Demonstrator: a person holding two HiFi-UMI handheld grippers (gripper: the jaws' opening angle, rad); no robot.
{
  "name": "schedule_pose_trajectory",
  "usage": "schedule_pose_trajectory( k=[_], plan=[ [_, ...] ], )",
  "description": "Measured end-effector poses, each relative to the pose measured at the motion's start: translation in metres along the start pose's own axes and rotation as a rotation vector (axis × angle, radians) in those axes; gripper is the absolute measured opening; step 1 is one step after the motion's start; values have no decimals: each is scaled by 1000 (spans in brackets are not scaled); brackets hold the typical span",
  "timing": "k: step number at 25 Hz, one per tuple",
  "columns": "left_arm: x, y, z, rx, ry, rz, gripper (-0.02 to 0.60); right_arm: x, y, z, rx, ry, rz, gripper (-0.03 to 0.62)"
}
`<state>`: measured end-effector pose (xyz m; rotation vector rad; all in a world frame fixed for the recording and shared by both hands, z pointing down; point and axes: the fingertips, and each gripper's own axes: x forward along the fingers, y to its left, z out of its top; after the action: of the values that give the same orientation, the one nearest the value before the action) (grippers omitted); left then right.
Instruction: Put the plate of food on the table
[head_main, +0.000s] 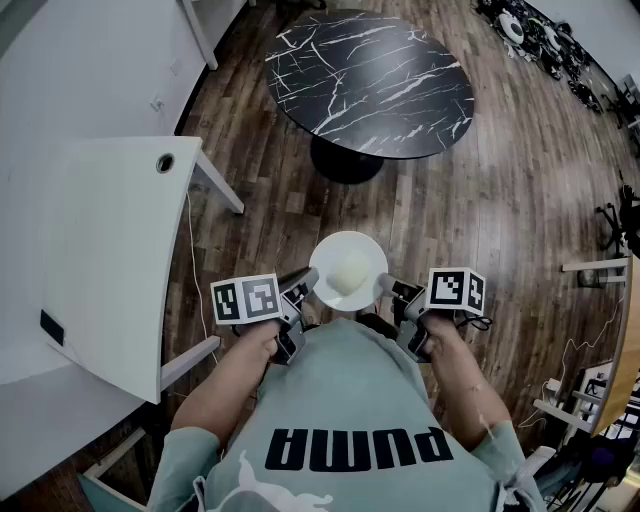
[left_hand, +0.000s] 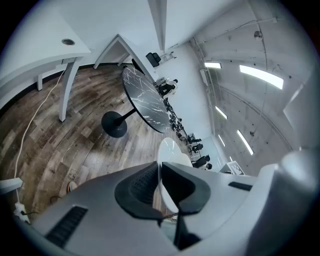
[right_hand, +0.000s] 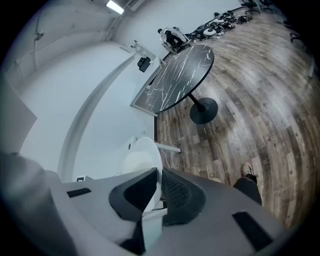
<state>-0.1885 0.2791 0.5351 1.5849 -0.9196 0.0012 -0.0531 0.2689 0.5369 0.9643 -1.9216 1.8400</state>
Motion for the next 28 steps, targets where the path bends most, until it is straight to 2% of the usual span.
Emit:
schedule_pose_trajectory(
  k=[7, 14, 20, 28],
  plan=[
    [-8, 5, 6, 0, -1, 0, 32, 6, 9, -2, -3, -1, 6, 37],
    [5, 4, 22, -7, -34, 31, 31, 16, 5, 22, -14, 23, 34, 37],
    [27, -2, 43, -21, -61, 68, 31, 21, 1, 58, -27, 54, 64, 37],
    [78, -26, 79, -27, -84, 97, 32, 13, -13, 128, -37, 65, 98, 37]
  ],
)
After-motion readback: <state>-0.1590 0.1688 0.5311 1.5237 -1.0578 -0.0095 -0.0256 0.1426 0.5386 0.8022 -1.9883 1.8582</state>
